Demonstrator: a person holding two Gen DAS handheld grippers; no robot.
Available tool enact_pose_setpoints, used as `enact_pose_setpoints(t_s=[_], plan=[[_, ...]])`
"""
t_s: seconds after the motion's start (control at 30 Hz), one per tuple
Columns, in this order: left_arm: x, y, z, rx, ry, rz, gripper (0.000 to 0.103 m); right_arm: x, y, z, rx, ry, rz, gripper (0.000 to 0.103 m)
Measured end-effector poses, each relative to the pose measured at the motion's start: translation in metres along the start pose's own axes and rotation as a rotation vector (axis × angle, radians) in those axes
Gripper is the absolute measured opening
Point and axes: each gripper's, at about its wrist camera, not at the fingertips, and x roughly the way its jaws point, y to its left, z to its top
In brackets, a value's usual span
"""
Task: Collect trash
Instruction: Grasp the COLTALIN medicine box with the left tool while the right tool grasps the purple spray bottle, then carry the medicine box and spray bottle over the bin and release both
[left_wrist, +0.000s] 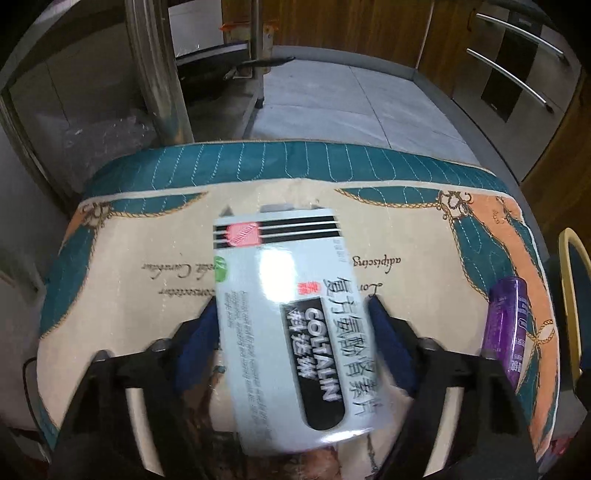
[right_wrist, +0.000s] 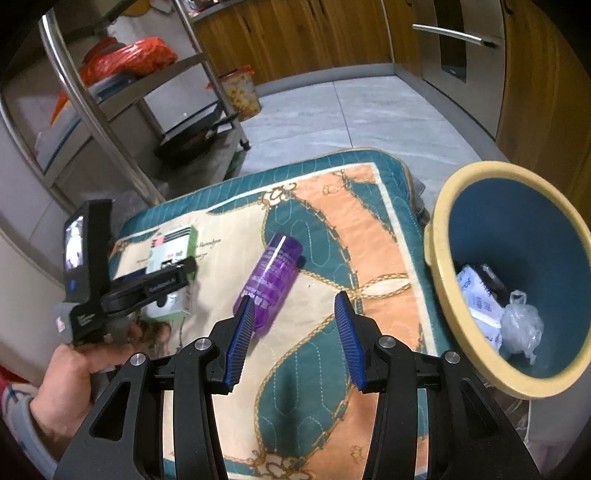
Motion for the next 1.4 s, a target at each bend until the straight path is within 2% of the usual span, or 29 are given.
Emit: enact_pose_setpoints(t_s=[0.3,0.53,0.77,0.83,1.0,1.13,1.4], plan=[[-0.018,0.017,-0.009,0.025,-0.024,-0.082,0.073,0.03,0.025,0.005,-0.02,0.041,0.012,0.047],[-0.038,0.033,-0.014,0.035,-0.059,-0.101,0.073,0.061,0.037,0.008,-0.014,0.083,-0.013,0.047],[-0.06,0.047,-0.018,0.037,-0.095,-0.109,0.073,0.076,0.04,0.005,-0.019,0.103,-0.064,0.047],[-0.065,0.045,-0.02,0.042,-0.099,-0.112,0.073,0.079,0.04,0.002,-0.032,0.105,-0.069,0.043],[-0.079,0.037,-0.022,0.066,-0.121,-0.123,0.073,0.072,0.041,-0.001,-0.074,0.095,-0.063,0.036],[-0.092,0.023,-0.024,0.091,-0.14,-0.151,0.073,0.049,0.032,-0.001,-0.087,0.057,-0.033,0.035],[-0.114,-0.016,-0.029,0.163,-0.171,-0.201,0.073,0.011,0.008,0.0,-0.043,0.007,0.026,0.033]])
